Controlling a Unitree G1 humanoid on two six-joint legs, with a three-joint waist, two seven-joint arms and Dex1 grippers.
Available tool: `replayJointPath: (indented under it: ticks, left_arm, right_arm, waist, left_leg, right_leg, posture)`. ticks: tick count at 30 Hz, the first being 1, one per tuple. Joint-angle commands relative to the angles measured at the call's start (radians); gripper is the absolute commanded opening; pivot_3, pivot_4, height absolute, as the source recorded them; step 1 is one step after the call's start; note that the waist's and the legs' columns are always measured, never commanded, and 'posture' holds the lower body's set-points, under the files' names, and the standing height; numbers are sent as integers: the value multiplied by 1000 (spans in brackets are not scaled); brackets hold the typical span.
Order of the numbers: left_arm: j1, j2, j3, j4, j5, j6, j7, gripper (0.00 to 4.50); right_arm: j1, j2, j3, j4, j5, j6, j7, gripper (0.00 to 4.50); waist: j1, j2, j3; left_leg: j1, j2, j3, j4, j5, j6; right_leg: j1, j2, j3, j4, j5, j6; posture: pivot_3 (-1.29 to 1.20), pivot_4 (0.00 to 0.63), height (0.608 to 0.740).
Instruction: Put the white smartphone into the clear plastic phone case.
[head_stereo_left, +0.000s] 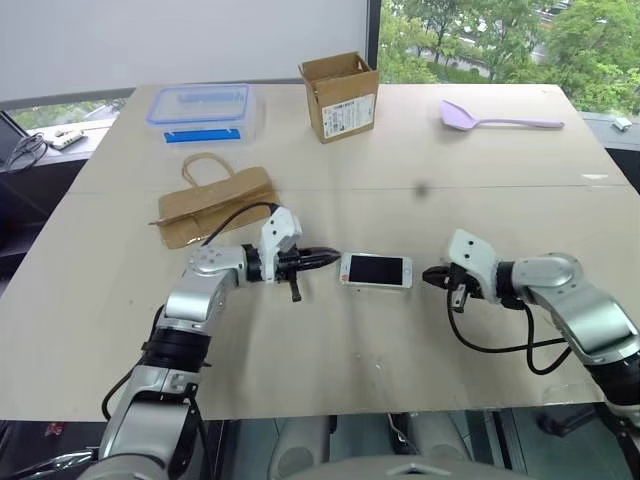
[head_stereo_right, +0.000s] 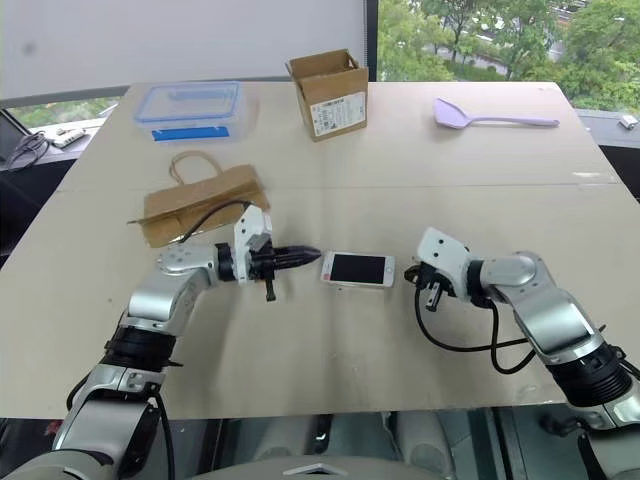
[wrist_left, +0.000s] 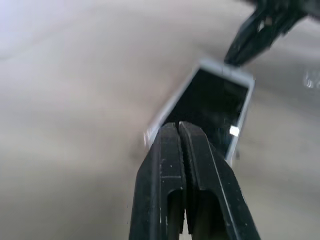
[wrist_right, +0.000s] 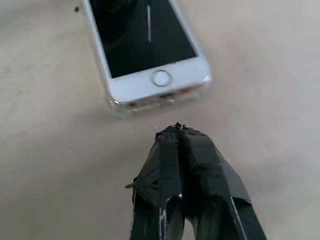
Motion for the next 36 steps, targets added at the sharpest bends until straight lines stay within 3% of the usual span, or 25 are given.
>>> replayJointPath:
  ticks: [1, 9, 17, 25, 36]
  left_arm:
    - [-17, -18, -24, -14, 1, -8, -9, 75]
    - [-49, -82, -98, 83, 62, -46, 0, 75]
    - [-32, -76, -133, 106, 113, -87, -3, 75]
    - [-13, -80, -131, 89, 120, -83, 12, 75]
    - [4, -80, -131, 80, 121, -81, 29, 75]
  right_arm:
    - [-10, 9, -43, -60, 33, 19, -13, 0]
    - [-40, 69, -46, -68, 52, 56, -74, 0]
    - [-80, 128, 17, -12, 21, 53, -112, 0]
    - [-107, 83, 149, 104, -28, 63, -22, 0]
    - [-105, 94, 181, 182, -60, 25, 7, 0]
  waist:
    - [-2, 0, 0]
    - [0, 0, 0]
    - [0, 0, 0]
    - [0, 0, -1]
    - [0, -1, -5]
  left_leg:
    - [0, 0, 0, 0, 0, 0]
    - [0, 0, 0, 0, 0, 0]
    - [0, 0, 0, 0, 0, 0]
    - [1, 0, 0, 0, 0, 0]
    - [3, 0, -1, 1, 0, 0]
  right_leg:
    - [0, 0, 0, 0, 0, 0]
    - [0, 1, 0, 0, 0, 0]
    - [0, 1, 0, 1, 0, -1]
    - [1, 1, 0, 1, 1, -1]
    - [3, 1, 0, 1, 0, 0]
  posture:
    - [0, 150, 740]
    - [0, 150, 740]
    - [0, 150, 740]
    - [0, 150, 740]
    - [0, 150, 740]
